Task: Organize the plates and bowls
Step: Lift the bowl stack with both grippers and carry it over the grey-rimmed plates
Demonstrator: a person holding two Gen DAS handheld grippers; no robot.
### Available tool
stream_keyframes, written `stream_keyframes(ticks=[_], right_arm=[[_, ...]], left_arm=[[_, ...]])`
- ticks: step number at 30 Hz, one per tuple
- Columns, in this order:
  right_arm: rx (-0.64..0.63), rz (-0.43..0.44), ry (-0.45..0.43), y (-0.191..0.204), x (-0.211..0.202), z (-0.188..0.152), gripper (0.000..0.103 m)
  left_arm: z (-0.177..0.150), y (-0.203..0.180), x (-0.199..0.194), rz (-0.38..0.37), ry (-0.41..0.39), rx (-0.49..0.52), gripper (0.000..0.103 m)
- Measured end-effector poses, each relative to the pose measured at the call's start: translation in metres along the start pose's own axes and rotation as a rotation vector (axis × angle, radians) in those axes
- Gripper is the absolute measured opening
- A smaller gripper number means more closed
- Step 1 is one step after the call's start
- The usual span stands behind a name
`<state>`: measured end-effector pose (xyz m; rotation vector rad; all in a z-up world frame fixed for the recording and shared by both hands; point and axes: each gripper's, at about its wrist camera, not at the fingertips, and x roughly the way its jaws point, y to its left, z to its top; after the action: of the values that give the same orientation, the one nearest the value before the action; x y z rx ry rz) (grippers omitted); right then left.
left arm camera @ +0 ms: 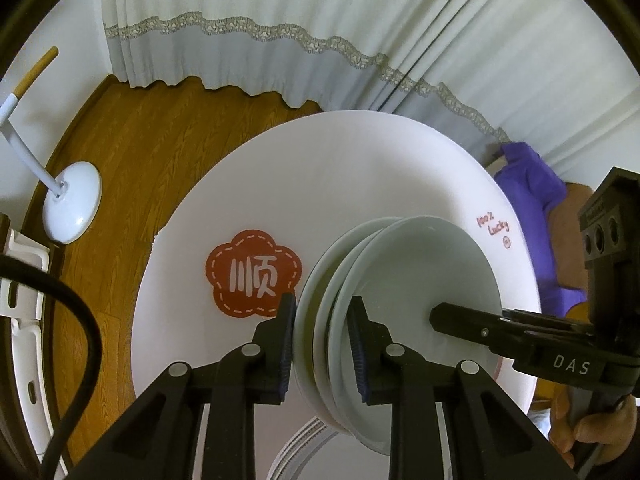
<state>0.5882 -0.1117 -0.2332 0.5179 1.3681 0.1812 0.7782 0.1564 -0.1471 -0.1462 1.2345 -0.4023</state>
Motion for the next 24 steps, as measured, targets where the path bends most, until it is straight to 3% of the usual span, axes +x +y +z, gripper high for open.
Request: stream_keyframes(ticks=[12,24], right_arm=[[0.001,-0.006,-0.023,0.01,-0.035,-0.011,0.023],[0.014,-0.019,-0.024,0.014,-0.06,-0.054,0.023]], left_arm=[[-0.012,-0.017,-0.039,-0.011,-0.012,0.021,0.021],[-0.046,-0.041,-0.075,-0.016,0.009,0.07,0.021]])
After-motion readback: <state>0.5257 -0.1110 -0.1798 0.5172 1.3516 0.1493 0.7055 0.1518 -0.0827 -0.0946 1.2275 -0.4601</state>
